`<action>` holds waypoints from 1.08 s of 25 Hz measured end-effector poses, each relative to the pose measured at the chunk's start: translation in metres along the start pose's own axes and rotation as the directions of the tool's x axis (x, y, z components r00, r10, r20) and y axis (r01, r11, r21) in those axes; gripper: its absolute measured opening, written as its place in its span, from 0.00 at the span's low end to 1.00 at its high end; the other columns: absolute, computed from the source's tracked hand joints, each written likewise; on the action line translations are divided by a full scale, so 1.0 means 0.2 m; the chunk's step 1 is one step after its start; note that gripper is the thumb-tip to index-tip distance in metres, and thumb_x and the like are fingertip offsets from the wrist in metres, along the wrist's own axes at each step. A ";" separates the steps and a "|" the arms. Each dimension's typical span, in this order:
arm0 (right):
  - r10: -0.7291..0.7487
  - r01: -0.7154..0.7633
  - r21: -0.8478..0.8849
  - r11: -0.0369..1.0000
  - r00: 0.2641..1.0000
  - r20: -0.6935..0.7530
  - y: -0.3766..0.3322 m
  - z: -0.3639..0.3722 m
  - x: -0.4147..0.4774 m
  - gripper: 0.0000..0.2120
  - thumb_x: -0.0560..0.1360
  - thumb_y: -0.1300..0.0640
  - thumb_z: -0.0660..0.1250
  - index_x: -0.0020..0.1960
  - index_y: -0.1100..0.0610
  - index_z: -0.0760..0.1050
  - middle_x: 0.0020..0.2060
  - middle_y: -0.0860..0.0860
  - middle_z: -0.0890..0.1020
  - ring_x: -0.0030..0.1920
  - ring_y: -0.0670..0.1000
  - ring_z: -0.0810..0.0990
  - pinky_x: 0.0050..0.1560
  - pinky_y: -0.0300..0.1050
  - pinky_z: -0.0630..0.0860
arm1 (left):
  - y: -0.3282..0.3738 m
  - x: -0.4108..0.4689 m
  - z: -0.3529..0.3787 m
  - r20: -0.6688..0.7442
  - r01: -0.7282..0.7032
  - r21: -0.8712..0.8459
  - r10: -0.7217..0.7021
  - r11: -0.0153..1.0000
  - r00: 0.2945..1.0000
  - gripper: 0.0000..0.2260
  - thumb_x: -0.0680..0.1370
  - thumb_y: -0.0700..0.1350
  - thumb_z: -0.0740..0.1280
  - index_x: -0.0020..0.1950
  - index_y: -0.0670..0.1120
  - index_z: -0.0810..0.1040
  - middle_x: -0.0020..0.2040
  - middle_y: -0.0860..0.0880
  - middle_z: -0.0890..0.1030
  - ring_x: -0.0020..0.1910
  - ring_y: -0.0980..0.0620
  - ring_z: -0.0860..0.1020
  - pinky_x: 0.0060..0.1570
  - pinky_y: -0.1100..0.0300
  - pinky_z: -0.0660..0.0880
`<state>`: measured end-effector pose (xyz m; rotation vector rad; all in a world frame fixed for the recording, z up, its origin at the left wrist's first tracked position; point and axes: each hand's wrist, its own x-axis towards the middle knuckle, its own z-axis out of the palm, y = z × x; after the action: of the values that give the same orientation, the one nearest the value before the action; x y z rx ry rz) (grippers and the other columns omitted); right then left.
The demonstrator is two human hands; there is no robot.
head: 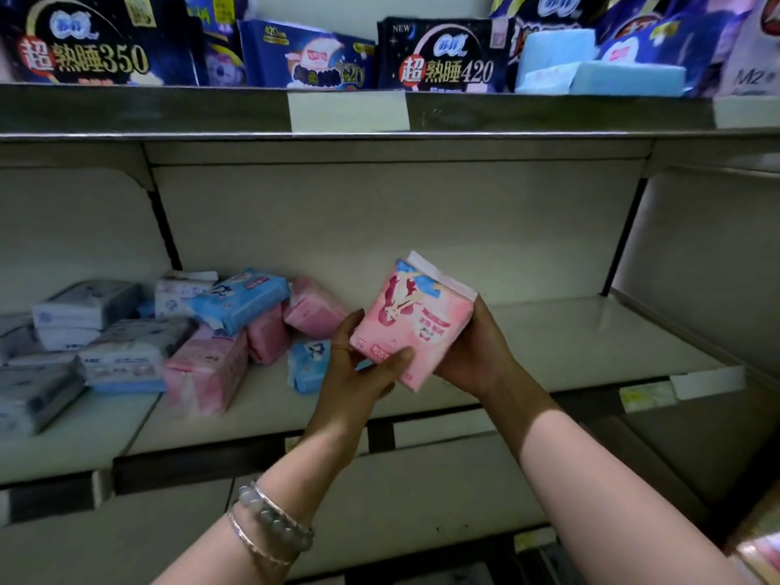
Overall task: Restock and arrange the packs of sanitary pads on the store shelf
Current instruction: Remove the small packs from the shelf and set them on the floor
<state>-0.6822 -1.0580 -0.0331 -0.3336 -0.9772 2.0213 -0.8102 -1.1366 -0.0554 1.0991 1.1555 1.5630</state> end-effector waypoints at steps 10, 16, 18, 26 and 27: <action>-0.080 0.070 -0.095 0.993 0.990 -0.114 0.16 -0.02 -0.17 0.17 0.68 0.57 0.59 0.54 0.61 0.77 0.48 0.57 0.82 0.49 0.55 0.80 0.53 0.48 0.76 | 0.03 -0.26 -0.03 -0.129 0.080 -0.198 -0.107 0.977 0.986 0.27 0.60 0.44 0.74 0.59 0.46 0.75 0.46 0.49 0.84 0.43 0.54 0.83 0.39 0.57 0.80; -0.056 0.106 -0.670 0.735 0.994 0.097 0.13 0.16 -0.29 0.23 0.66 0.55 0.69 0.61 0.48 0.72 0.56 0.49 0.80 0.54 0.47 0.80 0.51 0.42 0.76 | 0.19 -0.45 -0.21 -0.044 -0.001 0.168 0.008 0.986 0.999 0.30 0.59 0.33 0.78 0.57 0.46 0.73 0.50 0.46 0.81 0.46 0.50 0.82 0.39 0.59 0.80; 0.144 0.064 -0.742 0.668 0.966 0.213 0.19 0.27 -0.34 0.31 0.65 0.56 0.72 0.66 0.50 0.69 0.58 0.51 0.80 0.57 0.50 0.80 0.51 0.44 0.77 | 0.25 -0.54 -0.30 0.005 -0.018 0.214 0.017 0.977 1.000 0.37 0.56 0.35 0.76 0.64 0.49 0.70 0.54 0.48 0.79 0.50 0.51 0.81 0.46 0.55 0.81; 0.019 0.042 -0.370 0.928 0.987 0.161 0.77 0.81 -0.51 0.37 0.64 0.46 0.75 0.65 0.63 0.69 0.54 0.61 0.79 0.52 0.59 0.80 0.54 0.58 0.77 | 0.34 -1.08 -0.88 -0.136 0.049 0.155 -0.027 0.987 0.990 0.51 0.58 0.49 0.80 0.74 0.49 0.57 0.65 0.49 0.70 0.62 0.52 0.72 0.61 0.55 0.71; 0.007 0.043 -0.332 0.942 0.989 0.149 0.84 0.88 -0.55 0.38 0.64 0.45 0.75 0.66 0.63 0.68 0.54 0.61 0.79 0.52 0.60 0.80 0.55 0.60 0.76 | 0.33 -1.16 -0.94 -0.124 0.088 0.156 -0.069 0.984 0.990 0.47 0.59 0.51 0.78 0.74 0.49 0.58 0.64 0.48 0.72 0.61 0.52 0.74 0.60 0.56 0.72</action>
<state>-0.8079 -1.2920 -0.0535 -0.3574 -1.4185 1.8801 -0.9494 -1.4094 -0.0582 1.0628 1.4098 1.5100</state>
